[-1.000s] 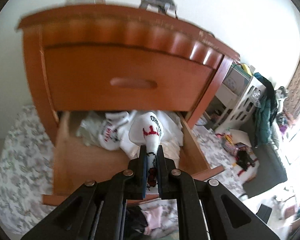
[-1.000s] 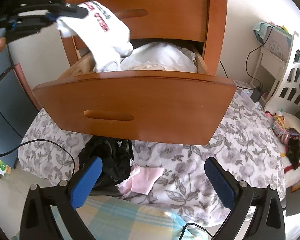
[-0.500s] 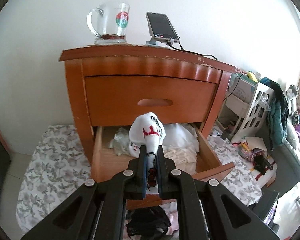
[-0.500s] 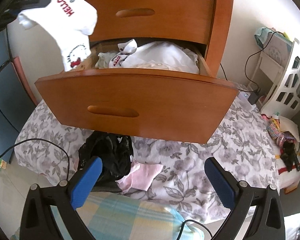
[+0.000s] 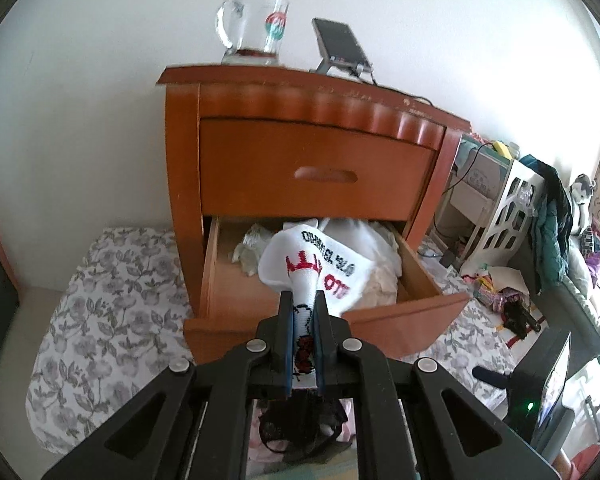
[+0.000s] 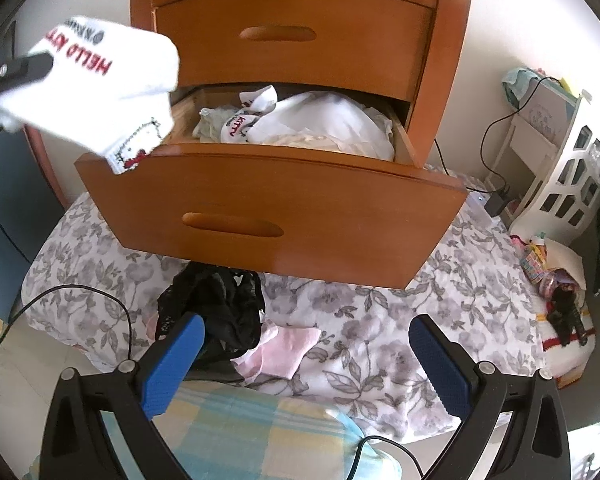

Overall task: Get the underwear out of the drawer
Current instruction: 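Lower the Hello Kitty sock onto the clothes pile and open the left tool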

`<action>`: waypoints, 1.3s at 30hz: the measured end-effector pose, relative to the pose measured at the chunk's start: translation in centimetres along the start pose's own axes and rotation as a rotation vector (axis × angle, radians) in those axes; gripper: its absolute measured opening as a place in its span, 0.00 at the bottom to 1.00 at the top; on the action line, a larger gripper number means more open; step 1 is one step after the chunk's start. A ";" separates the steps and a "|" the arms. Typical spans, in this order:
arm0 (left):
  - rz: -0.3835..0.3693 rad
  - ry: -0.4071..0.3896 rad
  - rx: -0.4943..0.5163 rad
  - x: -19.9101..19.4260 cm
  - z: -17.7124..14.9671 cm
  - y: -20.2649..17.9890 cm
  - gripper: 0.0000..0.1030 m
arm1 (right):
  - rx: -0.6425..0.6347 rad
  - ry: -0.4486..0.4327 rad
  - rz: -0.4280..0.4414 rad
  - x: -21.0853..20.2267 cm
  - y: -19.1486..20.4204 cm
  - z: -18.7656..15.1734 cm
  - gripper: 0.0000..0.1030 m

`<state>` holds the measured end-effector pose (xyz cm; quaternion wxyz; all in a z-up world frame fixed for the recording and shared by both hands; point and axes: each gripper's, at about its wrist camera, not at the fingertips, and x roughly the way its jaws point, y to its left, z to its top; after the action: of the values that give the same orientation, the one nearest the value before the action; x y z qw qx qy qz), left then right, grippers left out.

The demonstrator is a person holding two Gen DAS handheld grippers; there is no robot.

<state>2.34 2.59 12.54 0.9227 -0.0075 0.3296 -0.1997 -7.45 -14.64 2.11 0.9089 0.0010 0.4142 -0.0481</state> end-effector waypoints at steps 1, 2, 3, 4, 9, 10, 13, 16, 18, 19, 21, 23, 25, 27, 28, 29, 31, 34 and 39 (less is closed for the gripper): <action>-0.004 0.010 -0.004 0.1 -0.4 0.2 0.08 | -0.003 0.000 0.000 -0.1 0.1 0.0 1.00; -0.011 0.025 -0.006 0.3 -0.9 0.2 0.08 | -0.006 0.000 0.000 -0.1 0.3 -0.1 1.00; -0.016 0.040 -0.007 0.6 -1.3 0.3 0.08 | -0.008 0.001 0.000 -0.1 0.4 -0.1 1.00; -0.024 0.058 -0.009 1.0 -1.8 0.4 0.08 | -0.010 0.002 0.000 -0.1 0.5 -0.2 1.00; -0.049 0.151 -0.010 3.4 -3.9 0.3 0.08 | -0.011 0.008 0.003 0.0 0.6 -0.4 1.00; -0.052 0.169 -0.011 3.9 -4.3 0.2 0.08 | -0.009 0.008 0.001 0.1 0.5 -0.4 1.00; -0.065 0.231 -0.011 5.6 -5.5 -0.2 0.08 | -0.001 0.016 0.002 0.4 0.3 -0.5 1.00; -0.078 0.290 -0.002 7.4 -6.7 -0.9 0.08 | 0.007 0.026 0.006 0.9 0.1 -0.7 1.00; -0.090 0.332 -0.003 8.8 -7.6 -1.3 0.08 | 0.010 0.030 0.010 1.1 -0.1 -0.8 1.00; -0.096 0.355 0.000 9.6 -8.1 -1.5 0.08 | 0.011 0.032 0.011 1.1 -0.1 -0.8 1.00; -0.099 0.386 0.004 10.7 -8.8 -1.8 0.08 | 0.015 0.037 0.014 1.4 -0.2 -0.9 1.00; -0.103 0.411 0.011 11.6 -9.3 -2.2 0.08 | 0.022 0.041 0.016 1.6 -0.5 -0.9 1.00; -0.109 0.432 0.014 12.7 -9.7 -2.5 0.08 | 0.028 0.045 0.017 1.8 -0.7 -1.0 1.00; -0.107 0.459 0.019 13.9 -10.1 -2.7 0.08 | 0.033 0.048 0.019 2.0 -0.8 -1.1 1.00; -0.102 0.475 0.020 14.5 -10.3 -2.8 0.08 | 0.034 0.049 0.022 2.1 -0.9 -1.1 1.00; -0.098 0.492 0.020 15.1 -10.6 -2.8 0.08 | 0.035 0.049 0.024 2.1 -0.9 -1.1 1.00; -0.092 0.519 0.008 16.1 -11.1 -2.6 0.09 | 0.037 0.050 0.027 2.2 -1.1 -1.1 1.00; -0.081 0.552 -0.005 16.9 -11.7 -2.2 0.17 | 0.040 0.052 0.028 2.4 -1.2 -1.1 1.00; -0.059 0.553 -0.042 16.7 -11.6 -1.1 0.44 | 0.046 0.058 0.035 2.8 -1.3 -1.2 1.00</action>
<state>6.58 -3.28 -6.52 0.7912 0.0185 0.5725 -0.2141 -6.69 -16.14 -0.74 0.8971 0.0305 0.4389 -0.0413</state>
